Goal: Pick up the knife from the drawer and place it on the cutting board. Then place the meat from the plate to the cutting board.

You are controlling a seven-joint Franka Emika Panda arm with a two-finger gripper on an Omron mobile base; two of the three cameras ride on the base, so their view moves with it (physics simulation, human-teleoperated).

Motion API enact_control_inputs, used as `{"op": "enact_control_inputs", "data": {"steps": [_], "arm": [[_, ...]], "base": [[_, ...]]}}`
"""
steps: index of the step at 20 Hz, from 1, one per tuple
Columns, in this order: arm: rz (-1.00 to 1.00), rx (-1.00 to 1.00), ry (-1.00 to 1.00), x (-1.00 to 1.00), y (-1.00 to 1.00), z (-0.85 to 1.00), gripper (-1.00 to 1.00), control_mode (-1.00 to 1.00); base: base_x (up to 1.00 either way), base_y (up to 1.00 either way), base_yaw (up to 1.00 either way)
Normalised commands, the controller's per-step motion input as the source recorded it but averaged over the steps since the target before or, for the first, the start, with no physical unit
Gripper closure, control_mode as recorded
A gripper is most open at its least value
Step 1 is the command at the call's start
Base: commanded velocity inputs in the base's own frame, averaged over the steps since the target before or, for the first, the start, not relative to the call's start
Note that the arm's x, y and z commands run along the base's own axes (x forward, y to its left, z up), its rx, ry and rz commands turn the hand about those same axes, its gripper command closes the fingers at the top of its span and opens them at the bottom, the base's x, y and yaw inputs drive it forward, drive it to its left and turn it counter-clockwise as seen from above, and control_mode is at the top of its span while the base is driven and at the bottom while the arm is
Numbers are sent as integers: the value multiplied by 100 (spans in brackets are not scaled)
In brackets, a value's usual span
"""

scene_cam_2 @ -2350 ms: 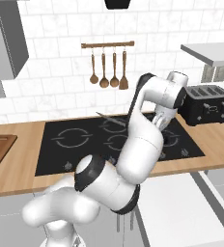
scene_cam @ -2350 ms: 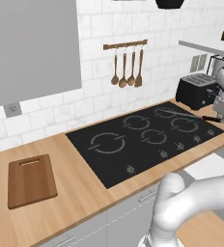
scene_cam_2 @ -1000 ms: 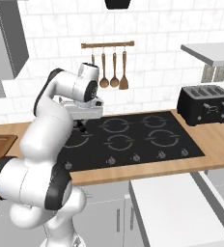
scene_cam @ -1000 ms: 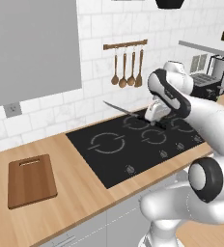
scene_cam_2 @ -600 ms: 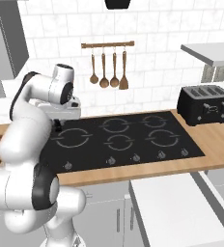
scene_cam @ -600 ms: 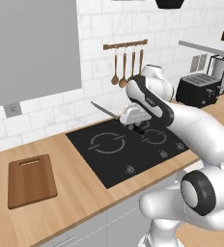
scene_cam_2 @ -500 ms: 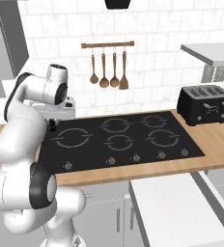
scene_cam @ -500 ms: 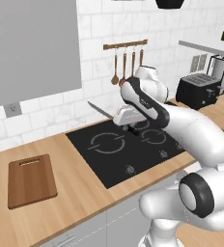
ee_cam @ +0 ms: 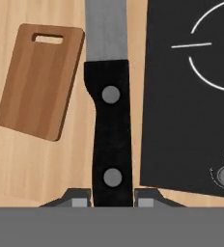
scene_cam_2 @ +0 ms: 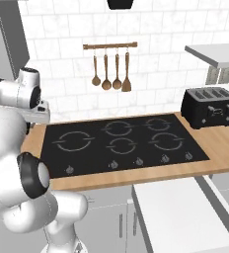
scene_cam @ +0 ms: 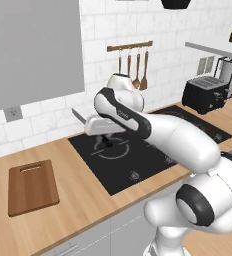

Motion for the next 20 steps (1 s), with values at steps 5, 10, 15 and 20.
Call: {"op": "enact_control_inputs", "data": {"steps": [5,10,15,20], "arm": [[-6,0,6,0,100,0,100,-100],[-8,-7,9,-1,100,-15,100,-100],[-13,-13,5,-8,100,-37,100,-100],[-14,-12,2,-14,78,-37,100,-100]], "base": [[0,0,0],[0,0,0],[0,0,0],[0,0,0]]}}
